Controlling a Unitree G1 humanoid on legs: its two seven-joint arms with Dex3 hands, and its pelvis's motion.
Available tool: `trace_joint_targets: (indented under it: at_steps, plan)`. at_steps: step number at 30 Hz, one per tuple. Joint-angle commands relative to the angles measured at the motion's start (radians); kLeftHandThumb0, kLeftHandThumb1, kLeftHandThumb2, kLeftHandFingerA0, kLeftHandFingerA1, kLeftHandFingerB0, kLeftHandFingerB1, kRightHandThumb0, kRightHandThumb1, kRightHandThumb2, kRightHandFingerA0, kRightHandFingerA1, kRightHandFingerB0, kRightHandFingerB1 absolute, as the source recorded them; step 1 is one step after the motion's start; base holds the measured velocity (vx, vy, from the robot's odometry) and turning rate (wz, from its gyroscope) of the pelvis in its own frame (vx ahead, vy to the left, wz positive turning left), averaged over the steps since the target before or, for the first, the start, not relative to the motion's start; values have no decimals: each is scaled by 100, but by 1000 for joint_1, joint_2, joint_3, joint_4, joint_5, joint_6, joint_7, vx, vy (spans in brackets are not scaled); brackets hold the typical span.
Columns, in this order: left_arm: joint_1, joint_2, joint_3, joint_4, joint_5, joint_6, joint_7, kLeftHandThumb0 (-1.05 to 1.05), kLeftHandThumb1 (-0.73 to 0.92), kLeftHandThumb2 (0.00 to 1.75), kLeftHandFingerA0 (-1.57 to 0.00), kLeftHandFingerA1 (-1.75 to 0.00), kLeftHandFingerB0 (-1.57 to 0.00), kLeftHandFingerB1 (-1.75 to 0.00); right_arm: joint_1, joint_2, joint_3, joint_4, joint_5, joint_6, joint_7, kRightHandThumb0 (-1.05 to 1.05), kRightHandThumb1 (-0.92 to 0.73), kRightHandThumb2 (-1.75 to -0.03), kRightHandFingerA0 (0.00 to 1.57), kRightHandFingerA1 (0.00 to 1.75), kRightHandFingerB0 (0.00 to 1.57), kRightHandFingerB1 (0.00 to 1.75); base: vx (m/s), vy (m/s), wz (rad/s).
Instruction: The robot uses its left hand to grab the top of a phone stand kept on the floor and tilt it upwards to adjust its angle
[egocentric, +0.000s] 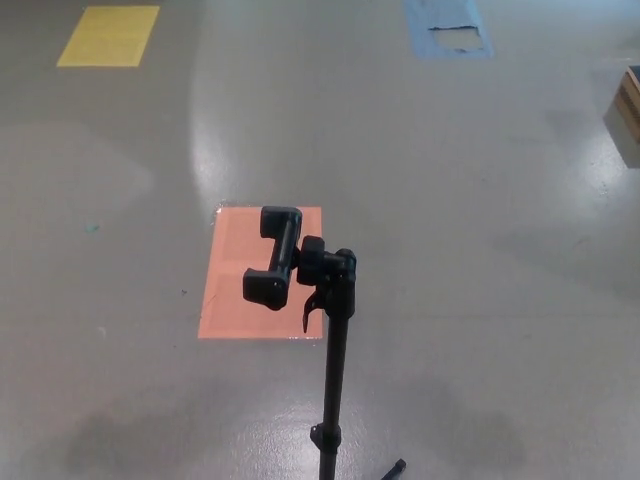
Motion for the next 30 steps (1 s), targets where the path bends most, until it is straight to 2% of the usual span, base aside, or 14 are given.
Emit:
trace_joint_targets:
  at_steps: [1, 8, 9, 10, 11, 12, 16, 20, 24, 25, 26, 28, 29, 30]
  plan:
    - [-8, 18, 12, 31, -5, -27, -33, -57, 82, 65, -21, -30, -20, -28, -12, -17, -5, 32, 4, -25, 39, -70, -86, -66, 25, 38, 15, 30, 0, 0, 0]
    - [-3, 19, 20, 34, -5, -26, -36, -59, 83, 65, -21, -30, -20, -29, -7, -9, -20, 35, 6, -53, -17, -74, -87, -66, 21, 36, 16, 29, 0, 0, 0]
    - [-1, 20, 27, 32, -10, -34, -36, -62, 82, 65, -22, -30, -19, -28, -1, -3, -38, 28, 19, -87, -50, -37, -49, -108, 0, 49, 0, 48, 0, 0, 0]
    - [0, 21, 32, 30, -14, -40, -36, -62, 82, 65, -22, -30, -19, -28, 3, 2, -52, 23, 30, -111, -73, -37, -49, -108, 0, 49, 0, 48, 0, 0, 0]
    - [0, 20, 48, 23, -29, -58, -38, -64, 81, 65, -21, -29, -18, -27, 6, 8, -71, 12, 41, -162, -117, -87, -75, -105, 5, 42, 6, 40, 0, 0, 0]
    - [-1, 18, 58, 20, -37, -67, -39, -64, 81, 65, -21, -29, -18, -27, 6, 10, -76, 7, 40, -183, -132, -87, -75, -105, 5, 42, 6, 40, 0, 0, 0]
    - [-4, 14, 77, -4, -47, -149, -18, -75, 68, 88, -17, -39, -13, -37, -5, 23, -96, -18, 42, -264, -177, -36, -51, -110, 0, 49, 0, 49, 0, 0, 0]
    - [-3, 11, 80, -59, -34, -310, 42, -75, 68, 88, -17, -39, -11, -37, -3, 42, -82, -61, 17, -391, -238, -36, -54, -111, 0, 48, 0, 49, 0, 0, 0]
    - [-11, 13, 92, -88, -45, -350, 38, -35, 48, 105, 0, -46, 0, -46, -13, 51, -80, -77, 17, -415, -246, -36, -53, -111, 1, 48, 0, 48, 0, 0, 0]
    - [-15, 15, 100, -105, -57, -368, 24, -35, 49, 104, 0, -47, 0, -46, -17, 57, -78, -85, 16, -422, -253, -74, -90, -67, 21, 34, 14, 28, 0, 0, 0]
    - [-19, 17, 109, -122, -68, -387, 9, -35, 49, 104, 0, -47, 0, -46, -21, 62, -77, -91, 15, -431, -261, -74, -90, -67, 21, 34, 14, 28, 0, 0, 0]
    - [-25, 29, 99, -148, -53, -410, 9, -71, 80, 65, -21, -29, -16, -26, -31, 63, -76, -96, 13, -438, -268, -74, -90, -67, 22, 34, 15, 29, 0, 0, 0]
    - [-27, 31, 102, -163, -58, -422, -1, -72, 78, 64, -21, -29, -17, -27, -33, 64, -76, -102, 16, -442, -263, -36, -52, -110, 0, 48, 0, 48, 0, 0, 0]
    - [-29, 31, 108, -178, -67, -435, -14, -72, 78, 64, -21, -29, -17, -27, -35, 64, -77, -108, 18, -447, -256, -36, -52, -110, 0, 48, 0, 48, 0, 0, 0]
